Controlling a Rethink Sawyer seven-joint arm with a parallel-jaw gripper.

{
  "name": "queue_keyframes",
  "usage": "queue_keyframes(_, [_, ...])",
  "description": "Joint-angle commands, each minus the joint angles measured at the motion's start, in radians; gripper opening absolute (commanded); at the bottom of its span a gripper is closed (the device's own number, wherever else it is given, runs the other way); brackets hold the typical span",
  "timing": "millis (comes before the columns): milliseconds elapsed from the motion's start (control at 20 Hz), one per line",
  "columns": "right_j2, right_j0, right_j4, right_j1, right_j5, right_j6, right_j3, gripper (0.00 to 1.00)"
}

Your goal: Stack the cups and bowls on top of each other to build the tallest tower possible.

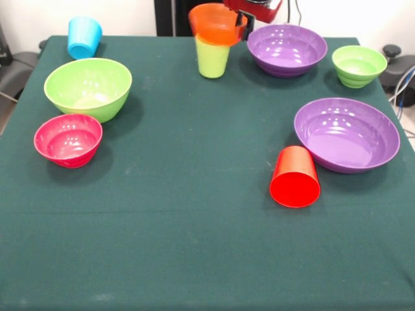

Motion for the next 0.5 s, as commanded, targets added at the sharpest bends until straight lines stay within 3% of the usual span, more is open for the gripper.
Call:
queue_keyframes(50, [0.07,-0.007,0.006,0.024,-0.1,0.13,-0.019,0.0])
queue_keyframes(500, [0.072,-0.013,0.003,0.03,-0.106,0.125,-0.024,0.0])
